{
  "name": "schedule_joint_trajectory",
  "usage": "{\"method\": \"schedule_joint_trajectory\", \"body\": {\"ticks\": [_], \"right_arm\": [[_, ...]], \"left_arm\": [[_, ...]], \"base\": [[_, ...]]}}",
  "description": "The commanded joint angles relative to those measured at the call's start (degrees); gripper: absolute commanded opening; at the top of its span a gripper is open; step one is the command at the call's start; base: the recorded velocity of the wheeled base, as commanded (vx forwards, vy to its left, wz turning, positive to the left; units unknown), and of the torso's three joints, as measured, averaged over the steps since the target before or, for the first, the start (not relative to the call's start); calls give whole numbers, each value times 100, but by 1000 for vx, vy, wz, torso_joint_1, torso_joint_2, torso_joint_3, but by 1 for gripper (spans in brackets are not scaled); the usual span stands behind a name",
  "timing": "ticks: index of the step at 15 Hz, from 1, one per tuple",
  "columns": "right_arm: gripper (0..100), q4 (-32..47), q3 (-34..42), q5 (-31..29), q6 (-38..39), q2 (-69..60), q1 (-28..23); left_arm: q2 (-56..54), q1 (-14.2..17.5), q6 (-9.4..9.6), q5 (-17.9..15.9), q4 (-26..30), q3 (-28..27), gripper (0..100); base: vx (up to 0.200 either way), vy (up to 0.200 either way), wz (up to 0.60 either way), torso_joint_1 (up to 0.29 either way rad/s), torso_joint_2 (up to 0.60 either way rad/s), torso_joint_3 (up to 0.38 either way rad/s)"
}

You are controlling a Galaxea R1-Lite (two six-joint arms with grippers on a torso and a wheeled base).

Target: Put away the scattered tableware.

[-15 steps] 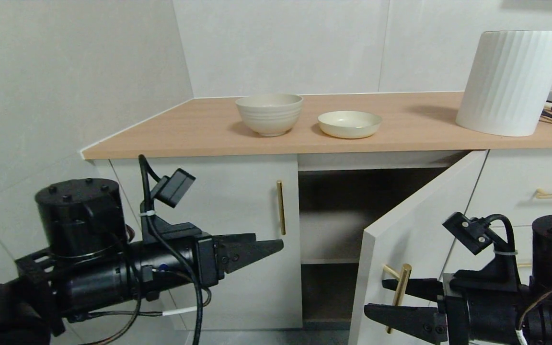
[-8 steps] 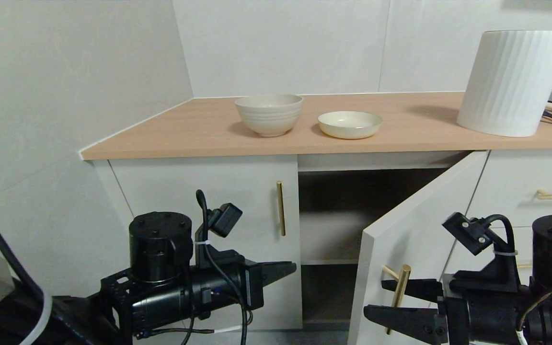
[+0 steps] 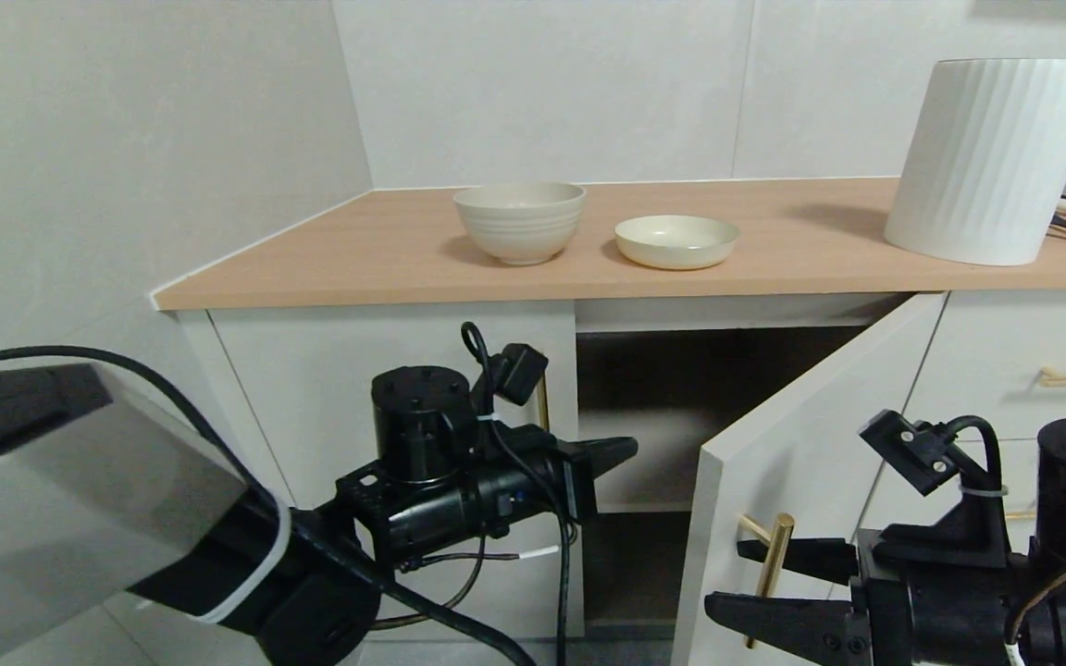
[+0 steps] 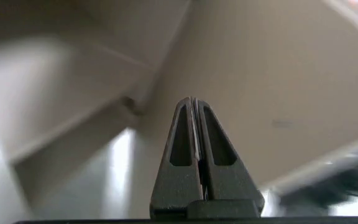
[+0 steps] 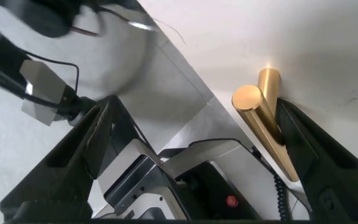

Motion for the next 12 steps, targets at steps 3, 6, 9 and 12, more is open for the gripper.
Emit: {"method": "schedule_joint_trajectory", "body": {"ticks": [3, 6, 9, 12], "right_arm": [[100, 37, 25, -41, -11, -90, -22], [100, 72, 148, -129, -169, -310, -171], [100, 239, 333, -507, -626, -459, -532], [100, 898, 341, -709, -661, -907, -602]], "left_arm": [[795, -294, 409, 581, -782, -22, 0], [786, -540, 409, 616, -817, 57, 0], [672, -655, 409, 607, -843, 119, 0], [672, -690, 401, 599, -896, 119, 0]], "base": [[0, 0, 0, 0, 0, 0], [0, 0, 0, 0, 0, 0], [0, 0, 0, 0, 0, 0], [0, 0, 0, 0, 0, 0]]}}
